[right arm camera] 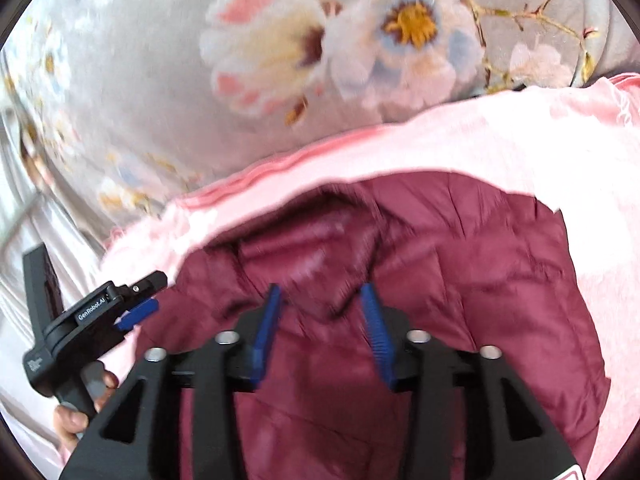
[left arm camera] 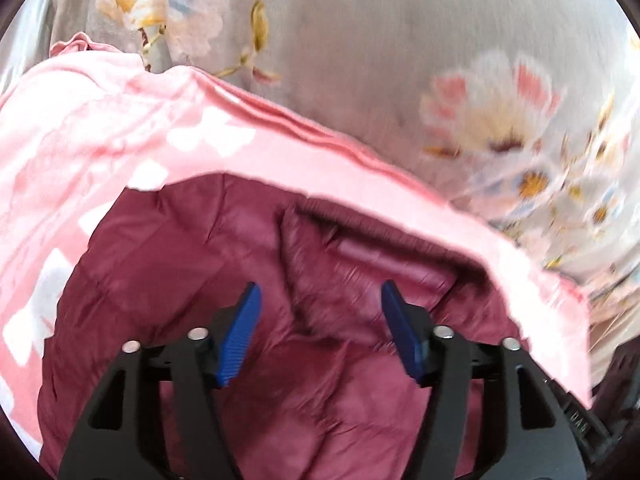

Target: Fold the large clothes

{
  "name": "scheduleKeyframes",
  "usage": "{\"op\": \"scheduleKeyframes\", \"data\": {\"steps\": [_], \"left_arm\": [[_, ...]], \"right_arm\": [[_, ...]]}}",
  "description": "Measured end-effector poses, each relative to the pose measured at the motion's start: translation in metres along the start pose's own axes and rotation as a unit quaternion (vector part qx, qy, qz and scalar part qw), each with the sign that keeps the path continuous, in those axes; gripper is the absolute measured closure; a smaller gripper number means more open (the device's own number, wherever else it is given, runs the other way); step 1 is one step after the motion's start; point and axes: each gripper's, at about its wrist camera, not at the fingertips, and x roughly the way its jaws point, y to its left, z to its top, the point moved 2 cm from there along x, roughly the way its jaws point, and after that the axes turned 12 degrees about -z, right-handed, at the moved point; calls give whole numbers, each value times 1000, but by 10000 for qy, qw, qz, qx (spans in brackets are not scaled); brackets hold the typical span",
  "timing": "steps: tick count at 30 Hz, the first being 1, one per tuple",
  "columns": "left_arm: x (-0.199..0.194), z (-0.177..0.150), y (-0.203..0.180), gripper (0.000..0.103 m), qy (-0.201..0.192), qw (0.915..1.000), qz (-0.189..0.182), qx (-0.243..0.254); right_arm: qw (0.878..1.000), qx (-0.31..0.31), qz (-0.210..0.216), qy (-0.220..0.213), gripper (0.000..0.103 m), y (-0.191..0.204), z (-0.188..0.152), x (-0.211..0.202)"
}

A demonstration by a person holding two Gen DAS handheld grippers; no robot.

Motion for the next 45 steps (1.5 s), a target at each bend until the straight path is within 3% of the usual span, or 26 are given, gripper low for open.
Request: {"op": "scheduleKeyframes", "data": {"steps": [6,14,18,19,20,21,22,25,27,30,33,34,35,40,43,45], "left_arm": [[24,34,3,40,-22,9983,-53,-575],[80,30,32,40,408,9863,-245,-1579],[89,33,44,47,351,9859,-93,-1634],[91,35,44,64,389,9867,-72,-1577],[94,36,44,88,479,9877,-48,-1489],[97,36,44,97,558,9888,-17,-1385],[96,36,43,99,545,9897,4,-1323],[86,30,36,100,430,9957,118,-813],[80,26,33,100,382,9977,233,-517],[66,25,31,99,233,9987,137,-433],[58,32,28,88,152,9975,-190,-662],[57,35,26,77,154,9965,-315,-756],[56,38,24,65,151,9956,-377,-841],[75,46,19,42,263,9922,-405,-1147],[95,43,35,42,477,9838,-419,-1679],[102,41,46,49,504,9792,-381,-1929]], "right_arm": [[9955,816,458,117,48,4,29,29],[9773,1925,772,429,48,-11,37,80],[9712,2201,801,428,48,-19,39,91],[9718,2184,788,424,57,-19,39,92],[9745,2083,720,428,66,-18,39,92],[9785,1917,638,422,86,-16,40,92],[9837,1681,509,374,99,-13,41,89],[9969,784,-70,79,101,-3,40,75],[9987,461,-214,49,101,-1,38,71],[9988,442,27,203,98,-2,34,71],[9964,742,302,273,77,-6,34,72],[9953,844,387,277,62,-8,34,72],[9934,1007,459,286,58,-10,35,73],[9844,1605,588,424,57,-17,41,92],[9796,1847,633,470,57,-21,41,98],[9782,1912,645,492,66,-22,40,103]]}}
